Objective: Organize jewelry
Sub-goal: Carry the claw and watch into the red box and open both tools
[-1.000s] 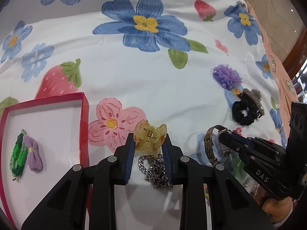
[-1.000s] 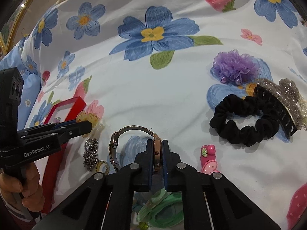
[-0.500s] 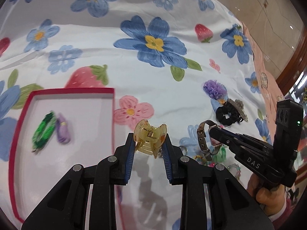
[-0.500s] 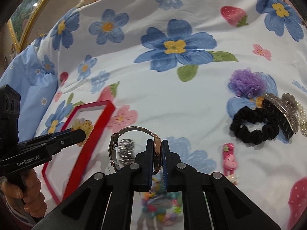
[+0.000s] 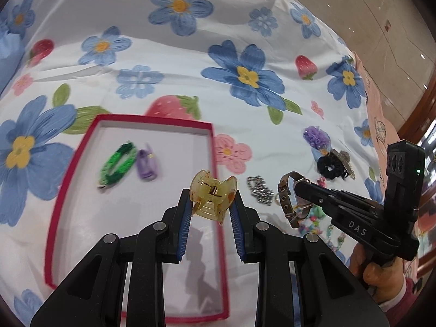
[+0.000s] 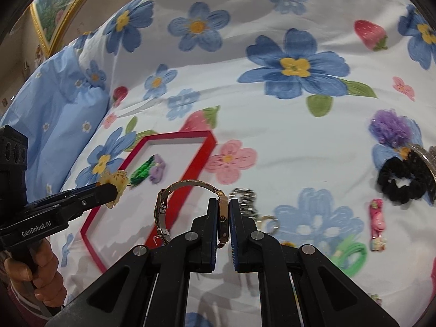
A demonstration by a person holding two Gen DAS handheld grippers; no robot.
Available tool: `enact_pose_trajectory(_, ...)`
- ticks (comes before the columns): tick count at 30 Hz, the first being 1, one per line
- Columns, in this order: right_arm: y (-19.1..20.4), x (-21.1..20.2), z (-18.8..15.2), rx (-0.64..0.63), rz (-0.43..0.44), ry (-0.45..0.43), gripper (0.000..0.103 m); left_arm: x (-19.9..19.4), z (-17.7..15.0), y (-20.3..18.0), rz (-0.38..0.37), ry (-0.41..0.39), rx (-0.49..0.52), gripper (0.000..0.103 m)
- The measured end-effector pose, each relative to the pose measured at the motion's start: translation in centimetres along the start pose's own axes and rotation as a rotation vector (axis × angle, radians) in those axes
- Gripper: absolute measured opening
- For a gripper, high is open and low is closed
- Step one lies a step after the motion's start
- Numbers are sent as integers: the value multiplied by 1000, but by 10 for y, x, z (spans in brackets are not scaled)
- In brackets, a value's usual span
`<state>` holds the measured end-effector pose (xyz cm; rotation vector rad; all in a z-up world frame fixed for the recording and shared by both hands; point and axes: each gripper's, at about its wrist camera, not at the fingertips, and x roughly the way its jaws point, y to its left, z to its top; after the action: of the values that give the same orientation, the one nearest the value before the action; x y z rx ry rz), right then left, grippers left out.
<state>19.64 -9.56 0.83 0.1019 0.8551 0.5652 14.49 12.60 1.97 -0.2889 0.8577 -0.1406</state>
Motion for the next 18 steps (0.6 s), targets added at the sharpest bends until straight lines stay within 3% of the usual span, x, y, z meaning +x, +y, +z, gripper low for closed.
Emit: enact_pose_trajectory(18,79,39,7,-129,91,55,8,-16,-14,69,93,-5,-92,26)
